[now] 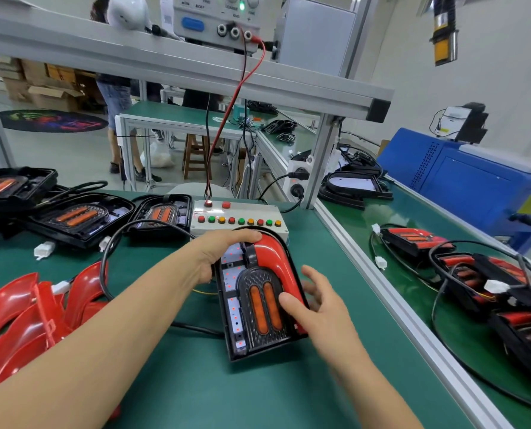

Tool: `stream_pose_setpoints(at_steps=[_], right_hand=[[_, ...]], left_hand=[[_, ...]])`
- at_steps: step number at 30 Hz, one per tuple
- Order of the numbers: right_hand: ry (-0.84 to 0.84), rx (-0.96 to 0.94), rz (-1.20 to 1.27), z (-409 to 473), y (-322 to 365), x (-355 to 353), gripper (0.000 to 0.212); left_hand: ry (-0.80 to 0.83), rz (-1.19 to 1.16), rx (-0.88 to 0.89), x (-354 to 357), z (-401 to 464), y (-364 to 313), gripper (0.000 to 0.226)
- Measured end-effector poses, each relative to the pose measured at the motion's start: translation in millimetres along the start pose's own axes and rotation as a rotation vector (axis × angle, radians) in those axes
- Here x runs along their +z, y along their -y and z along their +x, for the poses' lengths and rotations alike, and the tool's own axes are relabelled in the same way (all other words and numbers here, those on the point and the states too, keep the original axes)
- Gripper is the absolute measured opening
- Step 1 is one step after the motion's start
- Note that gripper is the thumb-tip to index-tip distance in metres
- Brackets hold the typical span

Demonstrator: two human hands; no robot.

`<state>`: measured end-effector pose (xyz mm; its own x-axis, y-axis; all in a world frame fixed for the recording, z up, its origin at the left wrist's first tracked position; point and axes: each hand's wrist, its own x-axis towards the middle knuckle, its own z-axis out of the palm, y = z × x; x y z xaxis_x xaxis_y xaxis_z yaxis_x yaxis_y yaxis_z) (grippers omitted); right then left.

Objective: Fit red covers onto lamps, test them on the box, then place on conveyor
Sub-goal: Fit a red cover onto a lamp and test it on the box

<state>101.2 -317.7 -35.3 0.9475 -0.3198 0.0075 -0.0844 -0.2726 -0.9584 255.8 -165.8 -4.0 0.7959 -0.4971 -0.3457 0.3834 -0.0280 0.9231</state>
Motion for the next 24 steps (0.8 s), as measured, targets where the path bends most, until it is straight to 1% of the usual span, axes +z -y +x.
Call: stream_pose_setpoints(at_steps=[1,2,4,6,11,15,17,20,24], right_hand=[[0.109,0.090,0.150,1.6,0.8,-2.7,0.055],[0.190,0.140,0.241,2.9,1.1,-5.8,0.055],[0.258,0.166,0.310,3.8,2.3,-10.6,0.045],[0.249,0.187,0.348,4.4,2.3,-12.4,0.037],[0.235,0.184,0.344,5.6,1.1,-11.3,0.031],[0.201,0.170,0.327,5.9,1.3,-8.7,0.024],[0.179,0.171,0.320,6.2,0.4,-7.1,0.019],[0.172,0.177,0.319,7.2,-0.1,-6.5,0.016],[0.217,0.167,0.275,8.2,1.6,-7.9,0.024]], left_hand=[[0.014,0.002,0.003,-0.4,-0.9,0.0,0.033],[0.029,0.004,0.005,-0.8,-1.3,0.2,0.037],[0.055,0.008,-0.002,-1.0,-2.0,0.3,0.040],[0.069,0.008,-0.006,-1.0,-1.6,1.0,0.037],[0.065,0.004,-0.001,-2.3,0.6,2.9,0.035],[0.044,-0.011,0.013,-1.9,3.4,5.3,0.019],[0.018,-0.022,0.020,-1.5,4.5,7.6,0.016],[-0.003,-0.028,0.023,-2.6,5.7,9.8,0.022],[0.014,-0.016,0.002,-5.9,6.2,10.6,0.029]])
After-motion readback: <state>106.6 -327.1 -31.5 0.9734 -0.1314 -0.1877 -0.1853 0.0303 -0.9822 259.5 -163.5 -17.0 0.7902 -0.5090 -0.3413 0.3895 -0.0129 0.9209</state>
